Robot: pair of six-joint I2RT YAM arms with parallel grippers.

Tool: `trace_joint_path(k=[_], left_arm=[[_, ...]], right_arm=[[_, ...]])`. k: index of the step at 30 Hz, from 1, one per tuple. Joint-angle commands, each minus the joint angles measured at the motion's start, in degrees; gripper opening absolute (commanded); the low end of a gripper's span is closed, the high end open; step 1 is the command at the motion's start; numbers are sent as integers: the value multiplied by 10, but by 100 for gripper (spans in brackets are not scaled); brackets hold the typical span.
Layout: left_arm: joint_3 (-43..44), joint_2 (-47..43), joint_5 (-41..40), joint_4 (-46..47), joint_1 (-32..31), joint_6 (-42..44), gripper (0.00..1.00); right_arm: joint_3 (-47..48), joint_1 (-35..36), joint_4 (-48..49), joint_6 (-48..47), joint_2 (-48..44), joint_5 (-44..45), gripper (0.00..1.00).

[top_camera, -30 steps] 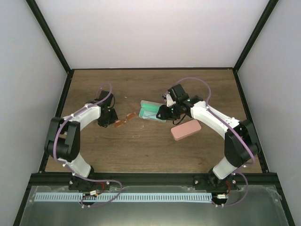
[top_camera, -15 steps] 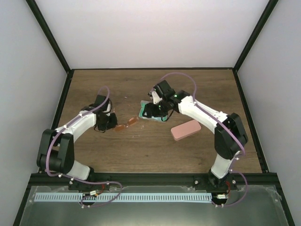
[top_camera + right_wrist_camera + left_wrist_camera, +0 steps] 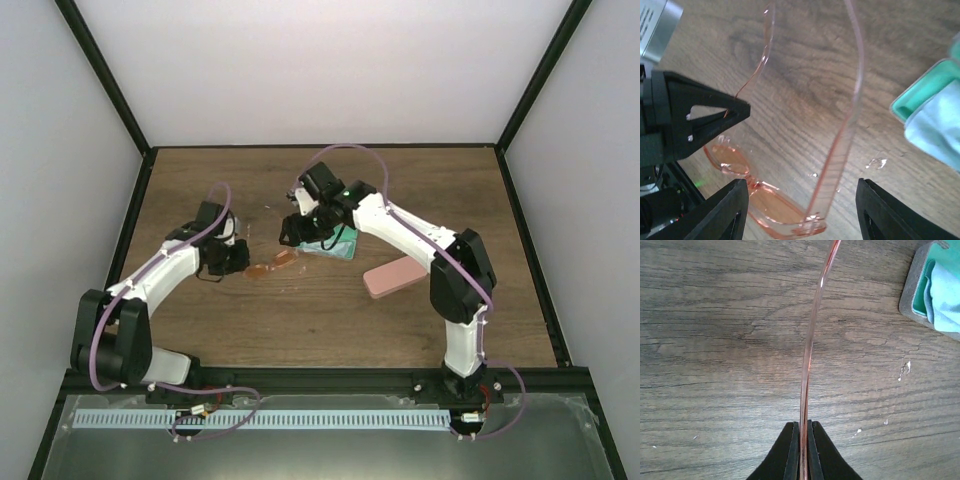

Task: Organize the sunglasses
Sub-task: Fold the sunglasses at the center of the board.

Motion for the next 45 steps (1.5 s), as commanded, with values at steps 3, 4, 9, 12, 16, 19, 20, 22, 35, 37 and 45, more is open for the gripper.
trace_joint_path(k=[3,4,9,12,16,19,20,22,35,37,45], left_arm=[[19,13,33,20,-2,-3,4],[22,14,35,19,-2,-3,4],[33,15,32,8,-2,4,4],[35,13,29,4,-2,6,4],[35,16,29,5,-2,4,4],[39,21,30,8,-2,3,4],[42,22,30,8,-2,2,4],[46,26,28,7,-2,4,4],[48,33,12,0,-3,11,4],[40,34,7,5,-2,4,4],[-63,-56,-93,103,-6,-43,4]], right_arm=[[-14,13,-11,-21,-6,7,61],[-18,13,-9,-21,-5,10,59],[-22,14,2,-22,7,9,45],[-20,17,4,-27,15,6,30],[-15,30,1,-44,20,8,17],[-13,45,-6,-62,26,12,15],[-15,49,-6,-68,27,10,14],[-22,57,-6,-82,27,2,14],[-61,78,24,-90,-22,59,18],[-63,67,41,-51,-48,89,23],[-82,26,60,6,-110,111,40]])
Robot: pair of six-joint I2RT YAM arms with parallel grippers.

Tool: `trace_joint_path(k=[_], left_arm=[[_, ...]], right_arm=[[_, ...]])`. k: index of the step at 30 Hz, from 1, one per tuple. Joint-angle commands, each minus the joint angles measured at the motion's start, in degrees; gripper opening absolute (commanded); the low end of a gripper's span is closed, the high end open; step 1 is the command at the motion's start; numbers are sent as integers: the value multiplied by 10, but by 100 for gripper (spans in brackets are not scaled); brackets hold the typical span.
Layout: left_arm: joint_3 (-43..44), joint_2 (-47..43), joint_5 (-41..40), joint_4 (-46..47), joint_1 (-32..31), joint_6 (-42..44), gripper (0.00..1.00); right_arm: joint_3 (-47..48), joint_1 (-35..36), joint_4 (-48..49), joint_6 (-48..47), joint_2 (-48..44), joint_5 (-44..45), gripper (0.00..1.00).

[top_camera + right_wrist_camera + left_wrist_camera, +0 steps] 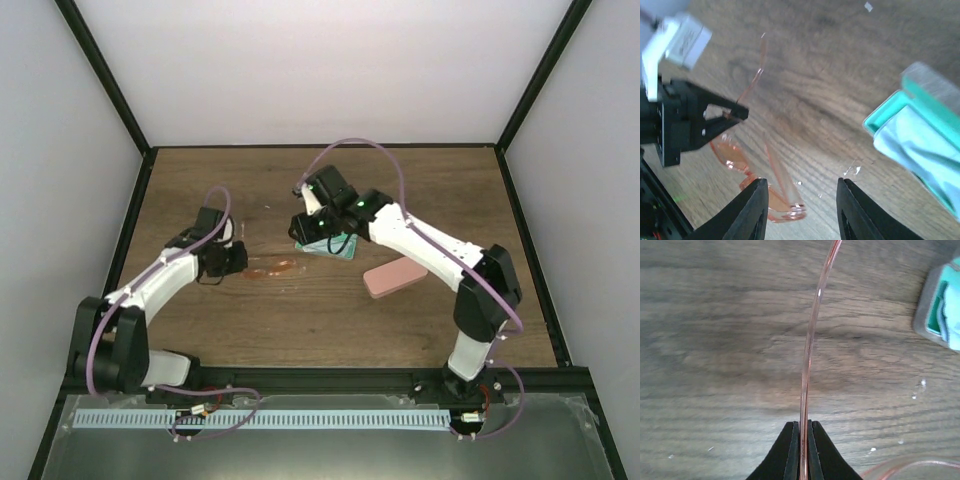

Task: Organize the sunglasses
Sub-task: Fold the sunglasses at the center of the board.

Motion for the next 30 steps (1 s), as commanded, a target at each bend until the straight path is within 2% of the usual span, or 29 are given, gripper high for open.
trace_joint_path(k=[1,5,8,13,18,30], left_arm=[[-57,-63,-88,69,-2,-33,4],[-77,-69,-127,72,-2,-38,5],[-73,-40,-139,47,-1,-44,5],[-77,24,-78,19,-5,-73,4],[-99,18,-56,35,-16,-98,6],[-100,33,-43,23,-21,-71,21]], right_arm=[[-13,-11,14,32,-28,7,40],[-35,-12,14,33,-18,-24,41],[-38,-12,10,31,-6,-55,41],[-35,-11,-16,33,23,-60,42],[-46,-11,-11,36,22,-68,42],[-58,-11,-10,40,33,-71,43]])
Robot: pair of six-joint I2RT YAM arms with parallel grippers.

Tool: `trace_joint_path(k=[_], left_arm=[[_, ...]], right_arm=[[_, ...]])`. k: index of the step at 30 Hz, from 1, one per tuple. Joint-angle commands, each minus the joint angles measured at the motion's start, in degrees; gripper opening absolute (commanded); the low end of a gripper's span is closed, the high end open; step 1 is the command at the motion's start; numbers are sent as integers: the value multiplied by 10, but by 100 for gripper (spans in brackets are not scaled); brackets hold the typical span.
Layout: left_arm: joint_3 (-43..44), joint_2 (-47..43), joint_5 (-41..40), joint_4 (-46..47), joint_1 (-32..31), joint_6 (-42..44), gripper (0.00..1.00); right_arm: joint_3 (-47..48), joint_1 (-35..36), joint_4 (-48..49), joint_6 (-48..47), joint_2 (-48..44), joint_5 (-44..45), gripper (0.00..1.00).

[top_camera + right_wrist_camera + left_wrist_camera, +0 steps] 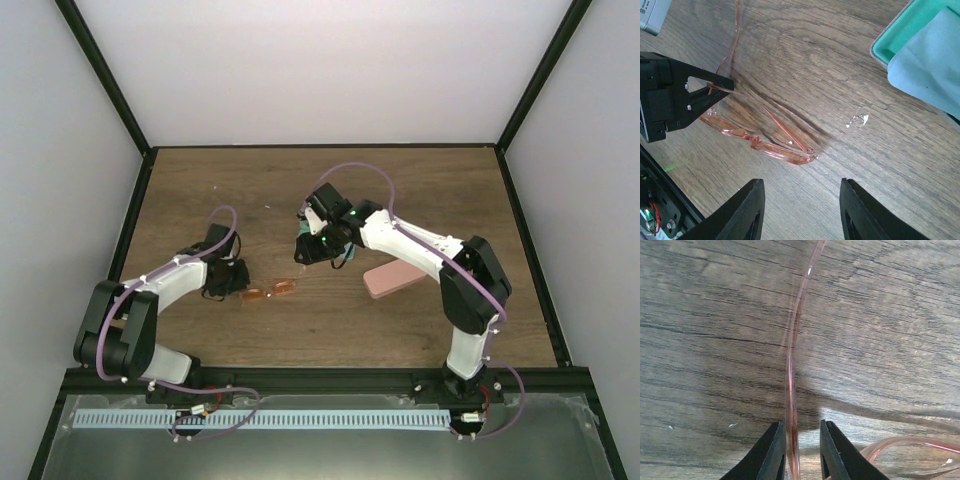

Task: Organize the sunglasses
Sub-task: Fold the sunglasses at the center of the board.

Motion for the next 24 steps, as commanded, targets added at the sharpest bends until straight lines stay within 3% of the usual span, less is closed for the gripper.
trace_joint_path(k=[1,5,10,15,24], left_arm=[[-2,3,14,-20,-3,14,23],[15,-35,28,-32,-3,23,35],[50,-93,-34,-48,-1,17,48],[75,-76,-50,-38,7,15,57],[123,35,-84,-9,16,28,55]], right_arm=[[6,3,-2,7,9,-14,43],[5,9,1,0,9,-21,44],[-19,27,7,-6,11,-27,44],[-50,46,14,-12,9,-35,44],[-107,58,31,-20,14,-62,37]])
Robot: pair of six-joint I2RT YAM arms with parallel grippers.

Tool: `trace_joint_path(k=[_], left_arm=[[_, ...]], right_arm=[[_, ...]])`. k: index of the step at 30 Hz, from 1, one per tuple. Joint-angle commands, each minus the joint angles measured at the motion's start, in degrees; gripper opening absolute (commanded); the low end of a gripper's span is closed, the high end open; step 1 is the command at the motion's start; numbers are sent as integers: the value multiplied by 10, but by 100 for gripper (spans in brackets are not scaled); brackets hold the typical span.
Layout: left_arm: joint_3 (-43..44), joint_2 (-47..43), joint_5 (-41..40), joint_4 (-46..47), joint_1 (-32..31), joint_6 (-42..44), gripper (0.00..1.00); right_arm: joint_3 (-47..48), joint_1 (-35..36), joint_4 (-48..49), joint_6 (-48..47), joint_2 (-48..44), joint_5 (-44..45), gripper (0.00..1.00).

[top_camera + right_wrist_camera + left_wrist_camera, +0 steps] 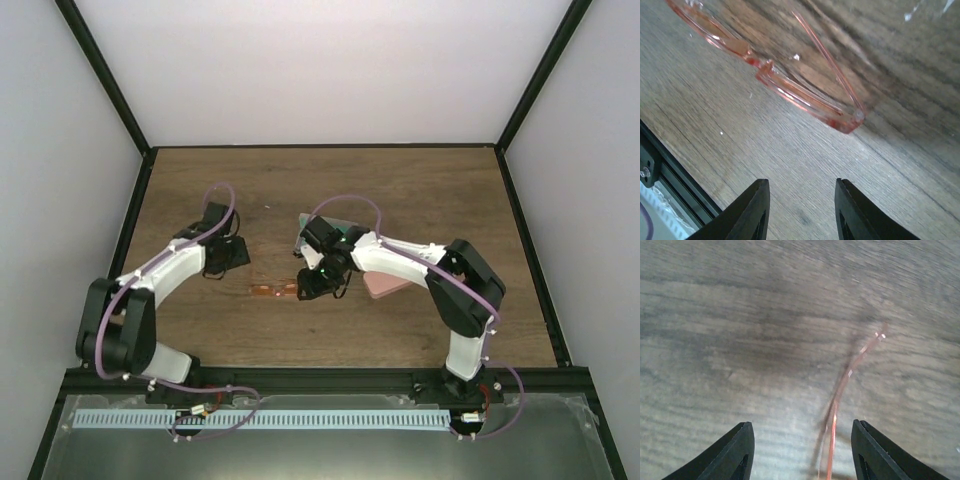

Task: Organize the sunglasses
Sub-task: Fold the sunglasses at the center of the board.

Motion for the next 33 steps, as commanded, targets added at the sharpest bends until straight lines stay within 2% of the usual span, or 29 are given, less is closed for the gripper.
trace_joint_path(k=[1,9,15,25,33], left_arm=[[39,71,-35,24,6,18,55],[86,167,-48,46,7,43,54],[126,231,-23,46,6,53,54],[154,268,-14,44,-5,64,54],[167,297,3,45,-57,68,55]], right_arm=[[-9,7,15,-12,12,-22,37],[0,7,17,-26,33,-37,34],[43,20,6,-32,67,-48,33],[68,27,24,-10,105,-55,24],[101,26,19,-14,139,-36,23]])
